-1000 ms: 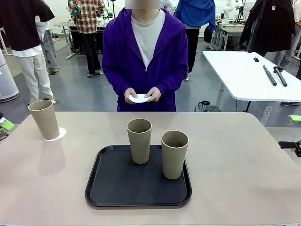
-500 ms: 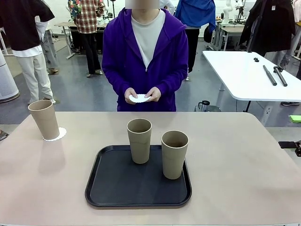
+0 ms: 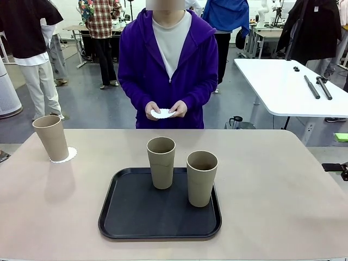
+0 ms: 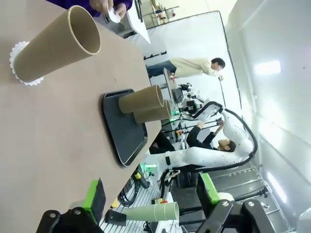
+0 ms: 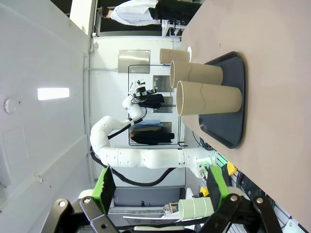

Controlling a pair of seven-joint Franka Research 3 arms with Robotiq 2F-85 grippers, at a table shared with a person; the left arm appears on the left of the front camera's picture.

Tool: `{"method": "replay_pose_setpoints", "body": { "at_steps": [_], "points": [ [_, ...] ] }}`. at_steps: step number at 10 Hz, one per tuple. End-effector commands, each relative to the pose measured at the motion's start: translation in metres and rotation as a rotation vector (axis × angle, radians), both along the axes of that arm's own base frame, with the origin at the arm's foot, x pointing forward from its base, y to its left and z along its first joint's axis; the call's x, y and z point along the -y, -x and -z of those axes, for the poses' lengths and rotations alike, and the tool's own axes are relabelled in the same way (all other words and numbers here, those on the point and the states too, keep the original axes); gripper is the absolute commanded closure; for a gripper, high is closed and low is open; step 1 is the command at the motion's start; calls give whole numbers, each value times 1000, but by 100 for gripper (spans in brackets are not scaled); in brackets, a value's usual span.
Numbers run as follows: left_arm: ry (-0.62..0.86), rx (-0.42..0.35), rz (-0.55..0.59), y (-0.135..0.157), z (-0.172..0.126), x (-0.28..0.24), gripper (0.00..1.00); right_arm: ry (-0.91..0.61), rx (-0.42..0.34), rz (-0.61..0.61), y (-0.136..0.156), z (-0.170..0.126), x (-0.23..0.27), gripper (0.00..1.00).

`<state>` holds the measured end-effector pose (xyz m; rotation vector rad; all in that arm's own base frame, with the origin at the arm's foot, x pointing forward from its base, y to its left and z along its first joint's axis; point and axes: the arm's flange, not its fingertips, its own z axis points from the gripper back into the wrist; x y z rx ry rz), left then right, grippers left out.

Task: Place coasters on the table and set cups on them.
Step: Take one Reusable plastic cup from the Flat Tray and place it on a coaster set by the human.

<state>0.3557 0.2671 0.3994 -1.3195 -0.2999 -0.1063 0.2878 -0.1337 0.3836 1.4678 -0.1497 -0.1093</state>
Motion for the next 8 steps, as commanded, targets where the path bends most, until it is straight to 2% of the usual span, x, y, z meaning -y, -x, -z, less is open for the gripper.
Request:
{"method": "replay_pose_setpoints", "body": {
  "at_steps": [1, 4, 5, 8],
  "points": [
    [21, 7, -51, -4, -5, -10, 0, -10, 9, 7, -1, -1, 0, 0],
    [-4, 2, -86, -4, -18, -12, 0, -10, 9, 7, -1, -1, 0, 0],
    [5, 15, -55, 5, -5, -15, 0, -10, 9, 7, -1, -1, 0, 0],
    [5, 15, -55, 5, -5, -15, 0, -10, 9, 7, -1, -1, 0, 0]
  ]
}}
